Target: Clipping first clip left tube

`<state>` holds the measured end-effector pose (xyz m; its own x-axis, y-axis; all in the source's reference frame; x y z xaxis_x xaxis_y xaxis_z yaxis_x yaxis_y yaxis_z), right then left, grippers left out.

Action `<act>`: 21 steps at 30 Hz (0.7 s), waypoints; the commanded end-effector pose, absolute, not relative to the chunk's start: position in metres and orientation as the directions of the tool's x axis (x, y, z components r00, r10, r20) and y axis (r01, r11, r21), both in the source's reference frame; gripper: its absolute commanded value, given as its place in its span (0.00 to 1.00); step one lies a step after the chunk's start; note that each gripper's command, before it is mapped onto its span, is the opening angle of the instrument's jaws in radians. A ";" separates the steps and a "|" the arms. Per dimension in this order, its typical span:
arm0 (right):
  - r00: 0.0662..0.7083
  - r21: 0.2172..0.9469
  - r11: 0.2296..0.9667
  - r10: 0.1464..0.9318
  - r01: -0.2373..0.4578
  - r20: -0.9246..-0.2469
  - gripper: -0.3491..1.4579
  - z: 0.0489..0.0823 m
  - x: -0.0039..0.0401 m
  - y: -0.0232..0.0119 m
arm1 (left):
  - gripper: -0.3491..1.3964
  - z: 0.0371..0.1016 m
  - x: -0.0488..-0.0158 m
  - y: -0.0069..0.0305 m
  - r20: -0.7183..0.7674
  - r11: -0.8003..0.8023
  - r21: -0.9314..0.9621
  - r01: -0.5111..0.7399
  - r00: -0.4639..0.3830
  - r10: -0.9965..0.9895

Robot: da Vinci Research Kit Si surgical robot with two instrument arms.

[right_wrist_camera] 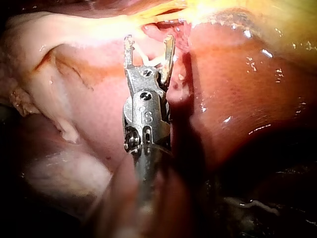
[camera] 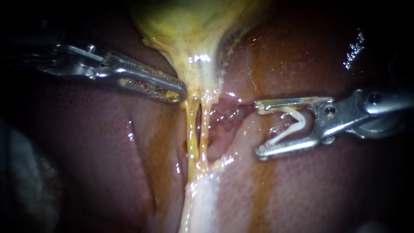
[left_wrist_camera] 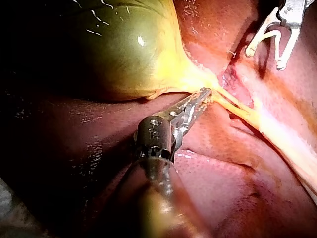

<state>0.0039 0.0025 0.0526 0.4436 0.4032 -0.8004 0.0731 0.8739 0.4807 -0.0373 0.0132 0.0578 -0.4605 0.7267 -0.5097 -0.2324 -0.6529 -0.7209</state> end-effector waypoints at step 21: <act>0.444 0.482 0.873 0.407 0.067 -0.798 0.47 0.0522 0.0048 0.0025 | 0.00 0.0523 -0.0322 0.0156 -0.503 -0.645 -0.724 -0.245 -0.451 0.737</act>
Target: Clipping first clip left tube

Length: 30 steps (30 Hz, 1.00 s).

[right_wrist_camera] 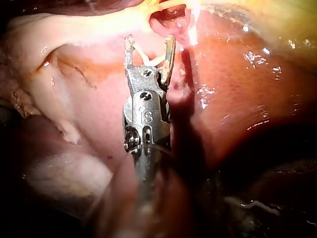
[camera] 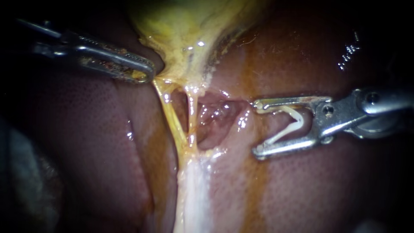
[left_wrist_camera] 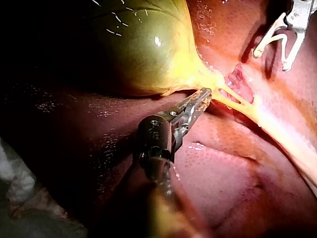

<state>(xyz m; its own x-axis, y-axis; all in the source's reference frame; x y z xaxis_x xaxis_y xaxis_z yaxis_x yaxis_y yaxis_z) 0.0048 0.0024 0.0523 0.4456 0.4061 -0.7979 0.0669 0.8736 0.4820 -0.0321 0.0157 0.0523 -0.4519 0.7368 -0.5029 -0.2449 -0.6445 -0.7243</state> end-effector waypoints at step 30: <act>0.432 0.647 0.762 0.574 0.030 -0.696 0.47 0.0569 0.0156 -0.0011 | 0.00 0.0512 -0.0335 0.0149 -0.500 -0.642 -0.723 -0.257 -0.447 0.742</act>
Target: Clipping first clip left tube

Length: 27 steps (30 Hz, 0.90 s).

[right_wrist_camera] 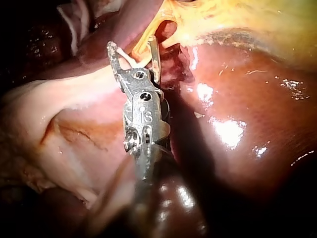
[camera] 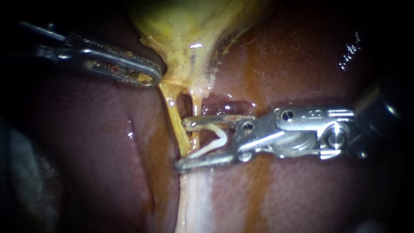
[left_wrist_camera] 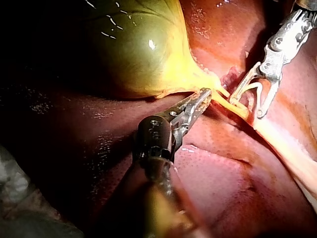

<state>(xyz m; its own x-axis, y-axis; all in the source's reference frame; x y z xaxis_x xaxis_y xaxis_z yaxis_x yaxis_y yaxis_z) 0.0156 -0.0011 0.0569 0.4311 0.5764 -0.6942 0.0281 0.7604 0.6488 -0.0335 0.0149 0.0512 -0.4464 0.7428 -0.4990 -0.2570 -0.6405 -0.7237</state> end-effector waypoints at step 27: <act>0.395 0.658 0.731 0.559 0.180 -0.729 0.46 0.0600 0.0212 -0.0035 | 0.00 0.0510 -0.0338 0.0148 -0.503 -0.645 -0.720 -0.256 -0.447 0.739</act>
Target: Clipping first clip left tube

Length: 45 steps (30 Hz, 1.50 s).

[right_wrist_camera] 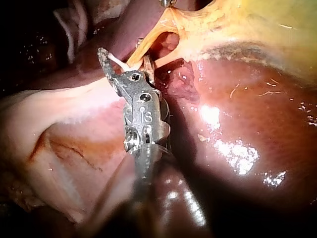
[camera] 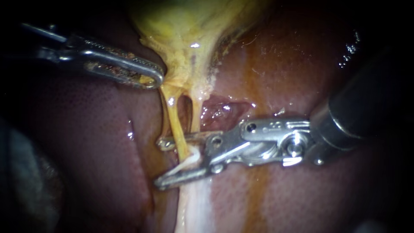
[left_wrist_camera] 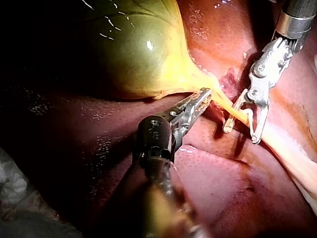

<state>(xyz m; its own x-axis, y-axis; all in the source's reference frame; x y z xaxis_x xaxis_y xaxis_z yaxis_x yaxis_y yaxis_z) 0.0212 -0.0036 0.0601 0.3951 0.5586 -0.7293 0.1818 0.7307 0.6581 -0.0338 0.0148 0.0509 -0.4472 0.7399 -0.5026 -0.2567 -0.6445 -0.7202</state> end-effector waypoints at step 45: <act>0.393 0.803 0.577 0.711 0.146 -0.583 0.00 0.0541 0.0190 -0.0027 | 0.00 0.0510 -0.0338 0.0149 -0.504 -0.645 -0.720 -0.255 -0.448 0.739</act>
<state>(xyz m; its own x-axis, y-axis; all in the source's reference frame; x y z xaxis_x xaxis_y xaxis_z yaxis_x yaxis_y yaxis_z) 0.0191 -0.0027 0.0540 0.3931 0.7149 -0.5782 0.1433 0.5735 0.8066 -0.0338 0.0149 0.0510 -0.4475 0.7387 -0.5041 -0.2549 -0.6457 -0.7198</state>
